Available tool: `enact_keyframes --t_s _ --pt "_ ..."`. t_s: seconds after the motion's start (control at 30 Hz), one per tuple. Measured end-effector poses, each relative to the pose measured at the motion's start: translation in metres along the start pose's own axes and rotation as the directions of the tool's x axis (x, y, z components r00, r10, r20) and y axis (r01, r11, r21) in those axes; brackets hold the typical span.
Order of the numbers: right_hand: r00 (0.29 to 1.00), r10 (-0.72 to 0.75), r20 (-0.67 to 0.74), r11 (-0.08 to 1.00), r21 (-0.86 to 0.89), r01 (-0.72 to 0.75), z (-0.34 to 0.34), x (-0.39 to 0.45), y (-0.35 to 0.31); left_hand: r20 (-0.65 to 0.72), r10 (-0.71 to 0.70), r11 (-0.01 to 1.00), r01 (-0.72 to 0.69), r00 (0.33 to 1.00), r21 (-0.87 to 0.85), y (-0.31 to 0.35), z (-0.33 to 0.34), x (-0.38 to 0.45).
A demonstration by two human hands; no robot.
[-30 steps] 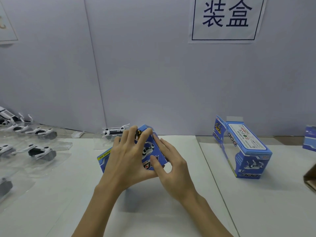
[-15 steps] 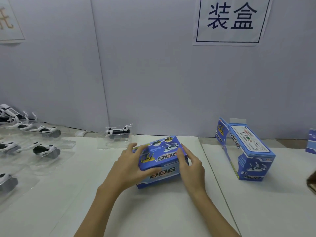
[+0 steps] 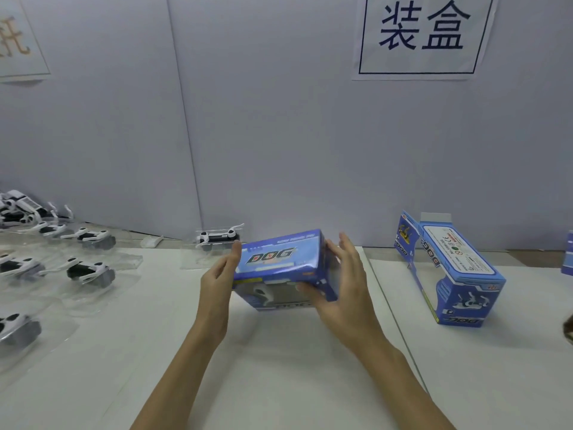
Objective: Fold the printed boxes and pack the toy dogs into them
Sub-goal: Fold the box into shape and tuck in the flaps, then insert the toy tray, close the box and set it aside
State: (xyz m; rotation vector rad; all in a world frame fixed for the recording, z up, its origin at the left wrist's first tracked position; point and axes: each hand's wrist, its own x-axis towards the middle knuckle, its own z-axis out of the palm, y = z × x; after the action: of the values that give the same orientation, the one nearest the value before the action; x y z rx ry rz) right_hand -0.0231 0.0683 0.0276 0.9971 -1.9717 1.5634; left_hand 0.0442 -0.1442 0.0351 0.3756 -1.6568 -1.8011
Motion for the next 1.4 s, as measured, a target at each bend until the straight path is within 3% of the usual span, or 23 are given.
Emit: enact_keyframes --t_s 0.07,0.17,0.23,0.43,0.57,0.7,0.83,0.93,1.03,1.1,1.17,1.27,1.33,1.4 --pt "0.986 0.158 -0.048 0.961 0.237 -0.143 -0.004 0.002 -0.002 0.158 0.007 1.000 -0.002 0.987 -0.028 0.000 0.007 -0.005" --pt "0.931 0.333 -0.151 0.901 0.342 -0.267 -0.013 0.007 0.000 0.355 0.000 0.999 -0.014 0.935 0.039 -0.007 0.019 -0.015" --pt "0.889 0.424 -0.173 0.866 0.365 -0.342 -0.015 0.009 0.003 0.393 -0.017 0.997 -0.011 0.919 0.070 -0.011 0.029 -0.024" --pt "0.873 0.464 -0.151 0.846 0.370 -0.385 -0.013 0.005 0.012 0.386 -0.024 1.000 0.024 0.922 0.005 -0.016 0.033 -0.027" --pt "0.836 0.545 0.064 0.781 0.325 -0.533 -0.017 0.011 0.011 0.341 -0.004 0.996 0.035 0.940 -0.085 -0.010 0.019 -0.013" --pt "0.821 0.533 0.207 0.818 0.122 -0.562 -0.040 0.020 0.005 0.246 -0.011 0.989 0.046 0.969 -0.137 -0.006 0.003 -0.001" --pt "0.727 0.604 0.328 0.761 0.035 -0.648 -0.049 0.020 -0.001 0.198 -0.043 0.996 0.057 0.979 -0.065 -0.011 0.002 0.000" --pt "0.709 0.657 0.258 0.697 0.151 -0.701 -0.061 0.026 0.000 0.114 -0.037 0.998 0.041 0.993 -0.038 -0.018 0.006 0.001" --pt "0.743 0.669 -0.007 0.701 0.340 -0.627 -0.084 0.034 0.004 0.052 -0.070 0.991 0.076 0.996 -0.108 -0.019 0.008 0.004" --pt "0.743 0.645 -0.180 0.684 0.569 -0.456 -0.099 0.038 0.001 0.057 -0.071 0.994 0.076 0.996 -0.075 -0.021 0.007 0.005" --pt "0.689 0.630 -0.358 0.632 0.751 -0.188 -0.114 0.041 -0.004 0.092 -0.075 0.997 0.078 0.993 -0.027 -0.025 0.008 0.005" --pt "0.559 0.586 -0.587 0.640 0.758 0.125 -0.136 0.041 -0.001 0.114 -0.104 0.994 0.102 0.988 0.031 -0.029 0.010 0.006" --pt "0.559 0.578 -0.594 0.659 0.744 0.110 -0.142 0.040 0.005 0.122 -0.116 0.991 0.108 0.986 0.073 -0.030 0.013 0.005" --pt "0.593 0.633 -0.499 0.637 0.770 -0.032 -0.137 0.038 0.011 0.137 -0.111 0.986 0.092 0.984 0.138 -0.033 0.016 0.003"
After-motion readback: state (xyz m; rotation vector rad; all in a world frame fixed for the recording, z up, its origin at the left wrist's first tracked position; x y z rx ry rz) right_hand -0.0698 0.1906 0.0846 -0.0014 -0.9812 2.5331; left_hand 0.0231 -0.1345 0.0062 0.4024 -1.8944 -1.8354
